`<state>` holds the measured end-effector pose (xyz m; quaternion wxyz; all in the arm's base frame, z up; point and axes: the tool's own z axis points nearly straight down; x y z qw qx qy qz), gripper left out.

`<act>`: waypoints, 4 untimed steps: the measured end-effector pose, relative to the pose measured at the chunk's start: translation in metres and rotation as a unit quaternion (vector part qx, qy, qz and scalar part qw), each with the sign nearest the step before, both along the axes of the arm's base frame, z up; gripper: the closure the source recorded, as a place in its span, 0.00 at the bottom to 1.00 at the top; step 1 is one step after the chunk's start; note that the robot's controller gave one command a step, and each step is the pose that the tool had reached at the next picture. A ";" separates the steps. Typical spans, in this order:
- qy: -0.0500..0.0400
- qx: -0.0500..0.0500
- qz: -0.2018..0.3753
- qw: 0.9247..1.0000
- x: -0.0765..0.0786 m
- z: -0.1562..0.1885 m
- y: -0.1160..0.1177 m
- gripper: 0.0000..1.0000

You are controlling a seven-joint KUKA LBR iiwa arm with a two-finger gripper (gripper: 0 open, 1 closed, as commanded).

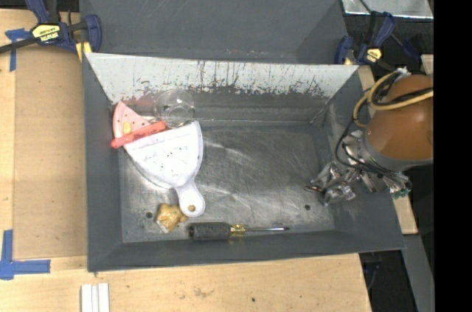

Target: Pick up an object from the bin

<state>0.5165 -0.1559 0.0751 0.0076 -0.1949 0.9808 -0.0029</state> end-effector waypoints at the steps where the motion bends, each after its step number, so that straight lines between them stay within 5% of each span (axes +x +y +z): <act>1: 0.009 0.002 -0.002 1.000 -0.001 0.050 0.005 1.00; 2: 0.000 0.000 -0.015 1.000 0.010 0.057 0.007 1.00; 3: 0.009 0.002 -0.017 1.000 0.000 0.031 0.008 1.00; 4: 0.007 0.002 -0.029 1.000 0.021 0.075 0.015 1.00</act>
Offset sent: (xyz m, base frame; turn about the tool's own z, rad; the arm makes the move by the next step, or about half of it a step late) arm 0.0138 0.0141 -0.0051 0.0590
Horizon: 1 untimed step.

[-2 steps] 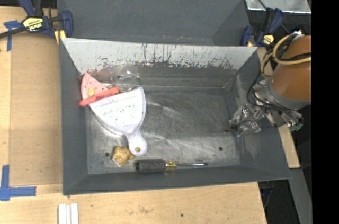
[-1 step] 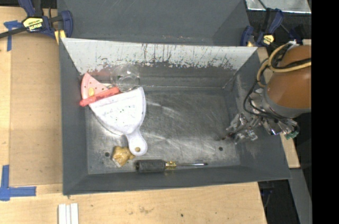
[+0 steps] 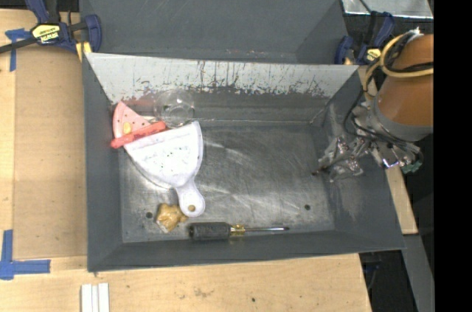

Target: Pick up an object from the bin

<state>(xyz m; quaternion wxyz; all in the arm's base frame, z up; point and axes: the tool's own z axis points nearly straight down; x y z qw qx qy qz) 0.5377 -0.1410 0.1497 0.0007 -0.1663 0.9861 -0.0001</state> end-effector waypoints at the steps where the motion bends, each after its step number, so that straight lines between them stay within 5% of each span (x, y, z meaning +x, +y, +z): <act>1: -0.006 -0.001 0.002 1.000 -0.014 0.008 0.000 1.00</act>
Offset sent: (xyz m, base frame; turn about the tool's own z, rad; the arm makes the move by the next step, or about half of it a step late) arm 0.0198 0.0048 0.0371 -0.0153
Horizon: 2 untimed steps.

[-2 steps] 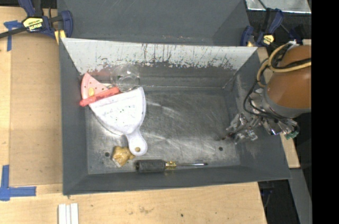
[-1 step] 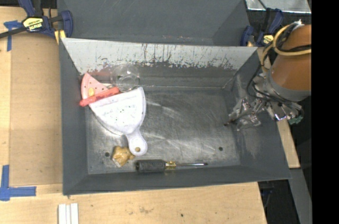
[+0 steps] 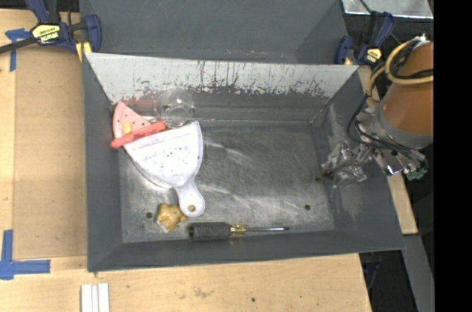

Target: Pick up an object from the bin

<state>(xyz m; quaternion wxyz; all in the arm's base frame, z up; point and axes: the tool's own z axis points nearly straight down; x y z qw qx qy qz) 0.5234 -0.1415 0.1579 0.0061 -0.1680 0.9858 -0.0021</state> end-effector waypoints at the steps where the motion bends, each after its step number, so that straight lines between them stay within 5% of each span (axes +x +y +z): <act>1: 0.008 0.001 0.002 1.000 -0.003 0.004 0.001 1.00; 2: 0.005 0.001 -0.004 1.000 -0.006 0.037 -0.001 1.00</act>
Offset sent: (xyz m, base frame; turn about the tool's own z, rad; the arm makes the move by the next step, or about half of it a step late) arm -0.0147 -0.0025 0.0496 0.0128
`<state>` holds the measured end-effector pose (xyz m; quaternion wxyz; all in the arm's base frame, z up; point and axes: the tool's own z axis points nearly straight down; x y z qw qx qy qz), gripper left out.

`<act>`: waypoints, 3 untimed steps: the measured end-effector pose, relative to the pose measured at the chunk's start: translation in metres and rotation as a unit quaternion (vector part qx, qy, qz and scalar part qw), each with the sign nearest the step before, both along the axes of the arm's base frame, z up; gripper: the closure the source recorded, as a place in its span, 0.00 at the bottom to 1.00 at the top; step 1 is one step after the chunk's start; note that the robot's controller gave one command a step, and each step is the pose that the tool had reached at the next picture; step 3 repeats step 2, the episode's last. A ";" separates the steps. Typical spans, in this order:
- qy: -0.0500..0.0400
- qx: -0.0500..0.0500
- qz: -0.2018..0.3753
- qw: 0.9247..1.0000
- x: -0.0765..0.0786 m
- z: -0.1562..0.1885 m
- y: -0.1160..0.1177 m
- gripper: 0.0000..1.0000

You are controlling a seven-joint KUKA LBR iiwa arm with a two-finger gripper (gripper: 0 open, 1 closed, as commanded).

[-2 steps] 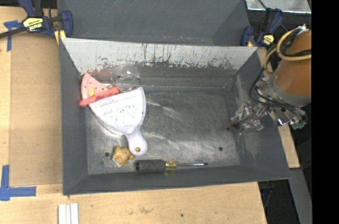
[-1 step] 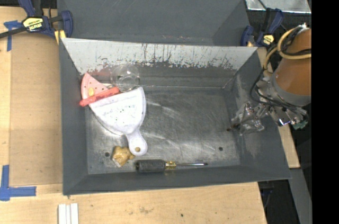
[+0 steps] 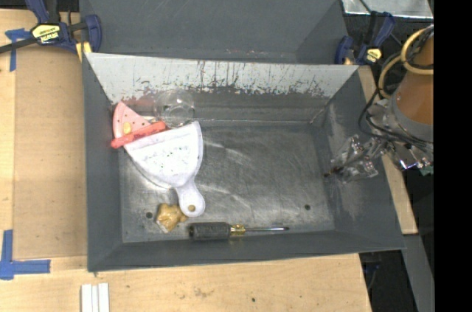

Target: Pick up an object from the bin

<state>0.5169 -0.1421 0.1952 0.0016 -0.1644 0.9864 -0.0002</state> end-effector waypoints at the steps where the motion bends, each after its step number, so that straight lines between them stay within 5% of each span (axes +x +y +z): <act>1: -0.004 -0.001 0.001 1.000 0.006 -0.015 0.006 1.00; 2: 0.006 0.002 0.011 1.000 -0.006 0.008 0.009 1.00; 3: 0.006 0.002 0.011 1.000 -0.006 0.008 0.009 1.00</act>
Offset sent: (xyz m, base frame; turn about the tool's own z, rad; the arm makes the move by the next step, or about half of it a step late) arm -0.0174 0.0094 0.0926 -0.0547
